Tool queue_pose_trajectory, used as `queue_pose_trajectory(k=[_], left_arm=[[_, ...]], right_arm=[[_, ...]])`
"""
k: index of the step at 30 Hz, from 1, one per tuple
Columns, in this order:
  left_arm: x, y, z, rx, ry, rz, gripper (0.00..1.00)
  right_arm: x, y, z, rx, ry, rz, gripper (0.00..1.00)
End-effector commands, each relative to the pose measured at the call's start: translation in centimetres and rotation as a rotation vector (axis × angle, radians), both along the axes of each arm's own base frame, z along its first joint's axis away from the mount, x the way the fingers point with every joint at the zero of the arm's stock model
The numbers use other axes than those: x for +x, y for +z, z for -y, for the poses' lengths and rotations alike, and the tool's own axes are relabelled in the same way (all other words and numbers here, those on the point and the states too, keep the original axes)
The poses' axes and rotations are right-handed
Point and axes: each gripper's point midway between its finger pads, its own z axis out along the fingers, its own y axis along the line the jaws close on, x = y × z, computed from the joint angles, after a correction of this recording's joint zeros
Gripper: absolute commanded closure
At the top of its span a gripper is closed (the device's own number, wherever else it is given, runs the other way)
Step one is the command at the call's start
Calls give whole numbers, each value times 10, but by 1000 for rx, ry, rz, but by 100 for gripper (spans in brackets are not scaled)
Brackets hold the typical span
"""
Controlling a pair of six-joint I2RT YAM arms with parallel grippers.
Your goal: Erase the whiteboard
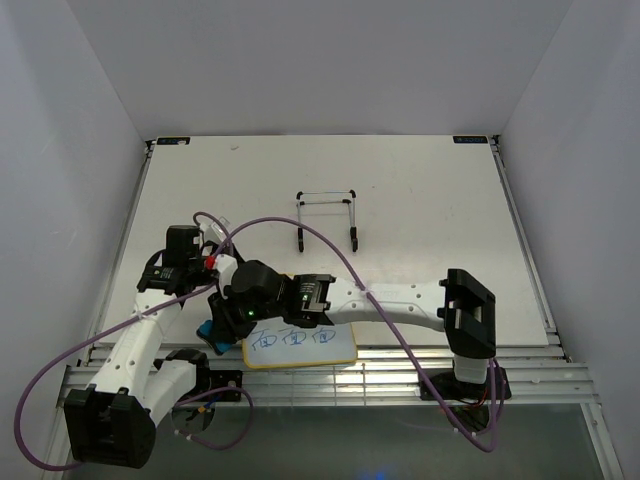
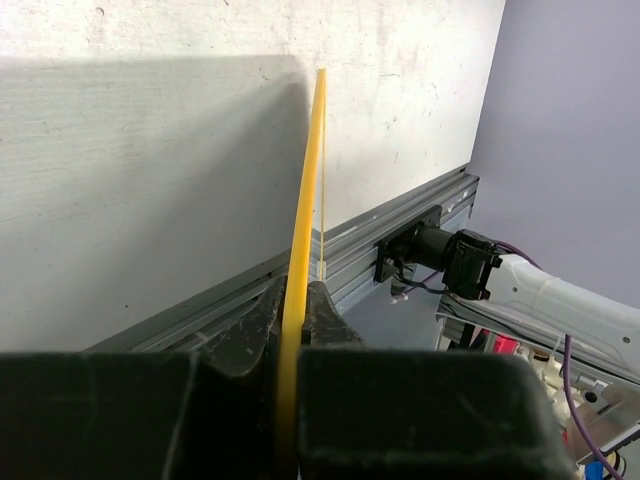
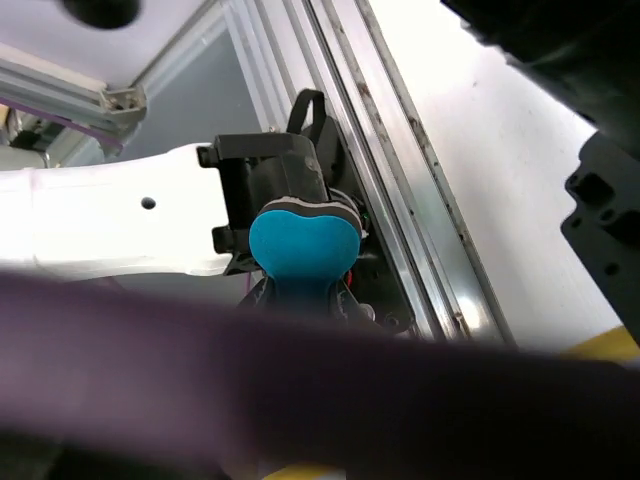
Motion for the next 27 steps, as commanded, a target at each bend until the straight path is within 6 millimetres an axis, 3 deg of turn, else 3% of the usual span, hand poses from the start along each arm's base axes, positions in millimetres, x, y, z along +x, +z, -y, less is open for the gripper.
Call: queue_pose_trajectory(k=[1,2,9,19,25,27], left_arm=[[24,-4,-20,145,59,137,100],[25,-4,-20,147,60,137,100],[28,-8,-25,172,93,124,100],[31,-14,-28,187,106,97,100],[31,-13,-27,185,105,105,100],[32,-13,-27,185,106,104,100]], right_arm=[[12,8,14,18,-55,29,87],[14,3,19,9,-67,35,87],[10,25,34,62,-44,54,87],[5,71,62,189,-11,87,87],[19,66,70,191,-37,90,87],[24,60,60,207,-35,88,87]])
